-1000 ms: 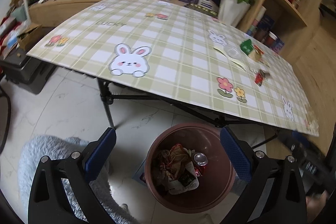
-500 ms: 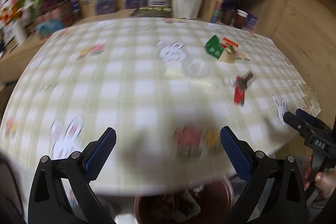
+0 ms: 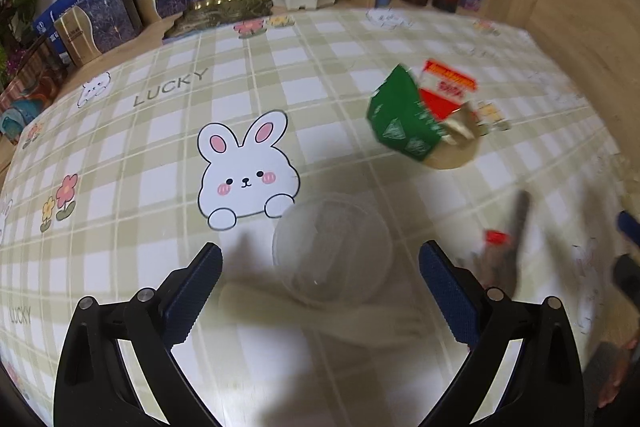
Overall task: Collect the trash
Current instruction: 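Reach to the clear round plastic lid and grasp it with the left gripper, then grasp the green snack packet with the right gripper while the left holds the lid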
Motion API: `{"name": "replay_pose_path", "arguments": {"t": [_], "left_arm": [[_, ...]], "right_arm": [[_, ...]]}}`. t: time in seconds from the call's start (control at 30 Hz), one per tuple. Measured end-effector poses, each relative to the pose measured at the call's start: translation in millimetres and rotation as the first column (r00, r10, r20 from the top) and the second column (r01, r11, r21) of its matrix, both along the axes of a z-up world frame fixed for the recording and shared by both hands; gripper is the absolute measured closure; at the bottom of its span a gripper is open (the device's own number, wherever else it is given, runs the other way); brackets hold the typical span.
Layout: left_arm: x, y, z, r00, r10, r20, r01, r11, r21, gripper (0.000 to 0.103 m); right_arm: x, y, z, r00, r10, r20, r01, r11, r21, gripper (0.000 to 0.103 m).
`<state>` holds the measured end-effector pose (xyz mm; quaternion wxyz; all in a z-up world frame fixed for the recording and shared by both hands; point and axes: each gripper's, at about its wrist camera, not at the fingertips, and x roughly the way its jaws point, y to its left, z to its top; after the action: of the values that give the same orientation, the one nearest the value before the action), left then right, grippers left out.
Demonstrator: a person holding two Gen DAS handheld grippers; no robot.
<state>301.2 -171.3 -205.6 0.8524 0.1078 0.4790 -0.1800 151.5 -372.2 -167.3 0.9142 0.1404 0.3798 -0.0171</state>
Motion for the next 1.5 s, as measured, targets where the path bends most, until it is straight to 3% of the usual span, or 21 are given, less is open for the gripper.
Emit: {"name": "replay_pose_path", "arguments": {"t": [0.1,0.13,0.23,0.3,0.6,0.63,0.67,0.73,0.93,1.13,1.2,1.27,1.33,1.4,1.5], "left_arm": [[10.6,-7.1,-12.1,1.0,-0.016,-0.015,0.017,0.999,0.044,0.008],[11.3,-6.2,-11.7,1.0,-0.022,-0.009,0.022,0.999,0.028,0.013],[10.8,-5.8,-6.7,0.999,-0.043,0.001,0.043,0.999,0.003,0.039],[8.8,-7.4,-2.6,0.999,-0.049,0.011,0.049,0.999,0.018,0.039],[-12.1,38.7,40.1,0.999,0.003,0.048,0.004,0.991,-0.136,0.039],[-17.1,49.5,43.6,0.999,0.018,0.05,-0.01,0.988,-0.153,0.039],[-20.1,57.4,45.8,0.998,0.031,0.05,-0.022,0.987,-0.161,0.039],[-29.6,77.8,47.9,0.997,0.064,0.043,-0.055,0.98,-0.189,0.039],[-61.1,138.4,48.2,0.986,0.166,0.001,-0.159,0.951,-0.263,0.039],[-95.7,178.4,50.8,0.974,0.227,-0.006,-0.22,0.937,-0.271,0.039],[-105.3,185.9,52.0,0.972,0.234,-0.01,-0.228,0.935,-0.273,0.039],[-116.4,194.0,54.1,0.97,0.245,-0.011,-0.238,0.931,-0.277,0.039],[-124.7,201.4,56.3,0.967,0.255,-0.011,-0.247,0.927,-0.283,0.039],[-131.4,206.7,59.2,0.965,0.262,-0.007,-0.253,0.924,-0.288,0.039],[-143.1,210.8,64.6,0.964,0.264,0.003,-0.251,0.921,-0.297,0.039]], "right_arm": [[7.1,-5.6,0.3,1.0,-0.002,-0.004,0.001,1.0,-0.01,0.006],[9.8,-6.9,1.1,1.0,0.001,-0.003,-0.001,1.0,-0.012,0.006],[17.4,-6.4,4.2,1.0,0.03,0.004,-0.03,0.999,-0.024,0.006],[26.1,-0.8,7.1,0.997,0.079,0.017,-0.078,0.996,-0.04,0.006],[95.1,45.3,2.1,0.946,0.324,-0.009,-0.319,0.926,-0.202,0.008],[102.6,50.8,1.0,0.938,0.346,-0.015,-0.341,0.917,-0.208,0.015],[113.4,58.1,-1.7,0.928,0.373,-0.028,-0.37,0.903,-0.219,0.03],[125.2,65.5,-5.5,0.922,0.384,-0.044,-0.383,0.891,-0.244,0.046],[152.2,80.2,-9.0,0.92,0.388,-0.053,-0.389,0.893,-0.227,0.052],[169.6,94.4,-18.4,0.923,0.367,-0.117,-0.385,0.882,-0.272,0.052],[171.6,99.6,-23.0,0.922,0.357,-0.147,-0.386,0.87,-0.307,0.057],[168.2,106.4,-22.0,0.912,0.38,-0.156,-0.411,0.845,-0.342,0.08],[160.2,112.8,-14.8,0.904,0.398,-0.158,-0.428,0.831,-0.355,0.086],[145.1,111.0,0.9,0.907,0.409,-0.099,-0.418,0.847,-0.33,0.087],[118.9,100.7,26.4,0.925,0.381,-0.002,-0.371,0.9,-0.23,0.088]]}}
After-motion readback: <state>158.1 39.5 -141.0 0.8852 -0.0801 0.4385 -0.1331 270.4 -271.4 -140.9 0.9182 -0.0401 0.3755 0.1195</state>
